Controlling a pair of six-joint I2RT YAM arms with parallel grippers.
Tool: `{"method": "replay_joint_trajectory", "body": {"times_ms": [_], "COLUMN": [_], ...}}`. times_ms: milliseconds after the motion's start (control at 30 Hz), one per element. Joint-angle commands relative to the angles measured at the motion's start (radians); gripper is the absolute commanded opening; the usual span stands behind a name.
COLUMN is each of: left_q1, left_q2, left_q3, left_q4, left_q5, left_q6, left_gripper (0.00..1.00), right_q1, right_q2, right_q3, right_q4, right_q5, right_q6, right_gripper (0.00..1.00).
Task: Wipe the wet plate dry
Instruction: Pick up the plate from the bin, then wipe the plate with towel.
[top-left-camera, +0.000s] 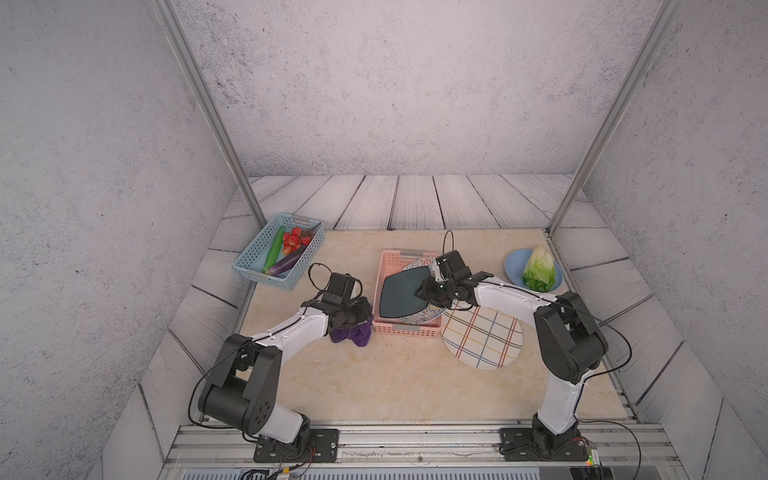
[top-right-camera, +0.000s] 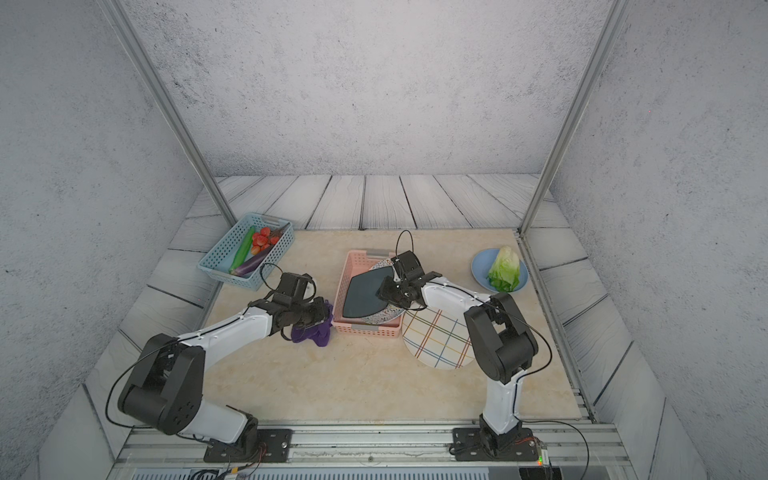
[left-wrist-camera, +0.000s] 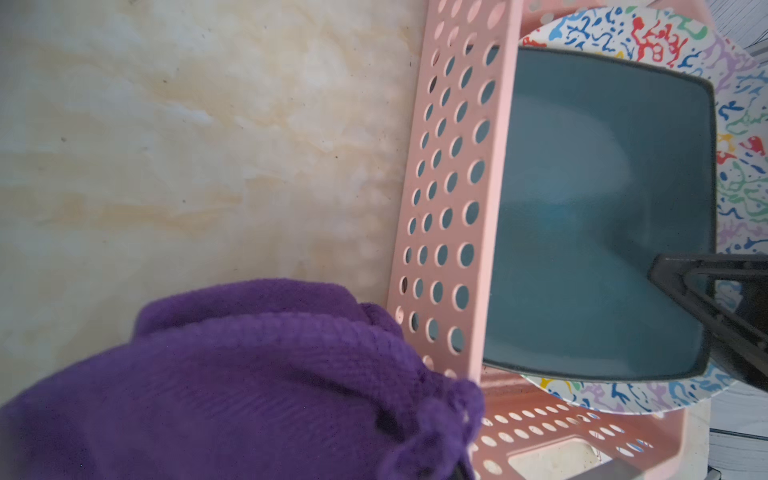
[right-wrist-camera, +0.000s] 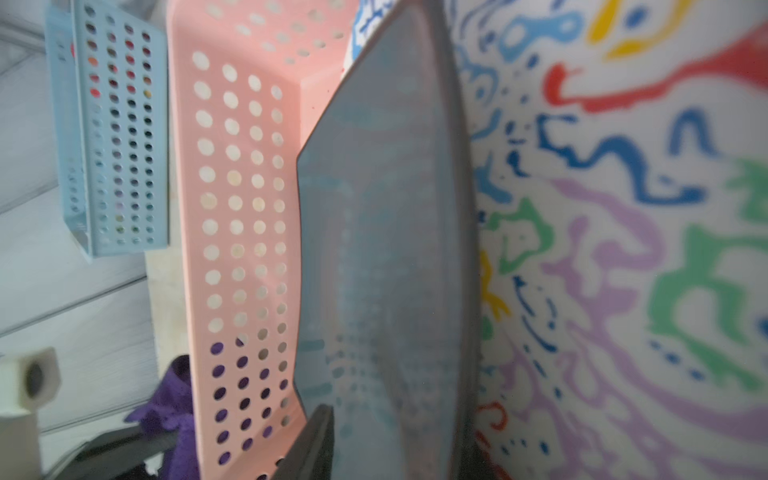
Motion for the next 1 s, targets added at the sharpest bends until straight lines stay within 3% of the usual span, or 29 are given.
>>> {"method": "replay_joint_trajectory", "body": {"times_ms": [0,67,167,300,433,567,700,833,967], "left_q1": [0.002,0.003,0.005,0.004,0.001,-0.034,-0.105,-0.154,-0.194], "left_q2": [-0.043,-0.093,-0.2,-0.379,-0.479,-0.486,-0.438,-0.378,-0.398], "left_q3": [-0.013,-0.012,0.004,0.062,0.113,0.14,0.162,0.147,0.062], "left_q4": [0.01,-0.026,-0.103,-0.204,-0.186,-0.134,-0.105,-0.066,-0.057], "left_q5": [0.02,-0.006,-0.046,-0.079,-0.018,0.048,0.041,0.137,0.052], "left_q6": [-0.004,0.007,0.027,0.061,0.043,-0.02,-0.014,-0.031,-0.094], "left_gripper": [0.0,0.0,0.0,0.0,0.0,0.0,0.0,0.0,0.0], "right_q1": [-0.001,-0.003,-0.003,-0.004,0.002,0.05,0.124,0.155,0.156], "right_q2": [0.024,0.012,-0.033,-0.162,-0.298,-0.415,-0.494,-0.532,-0.59], "right_q3": [-0.027,-0.022,-0.026,-0.045,-0.087,-0.17,-0.241,-0.257,-0.234], "right_q4": [0.018,0.019,0.025,0.056,0.095,0.208,0.345,0.459,0.494], "right_q5": [-0.015,-0.018,-0.02,-0.02,-0.052,-0.084,-0.071,-0.072,-0.055], "right_q6": [0.018,0.009,-0.001,-0.011,0.0,0.077,0.168,0.274,0.309], "right_gripper": [0.23,0.11,0.0,0.0,0.0,0.0,0.0,0.0,0.0]}}
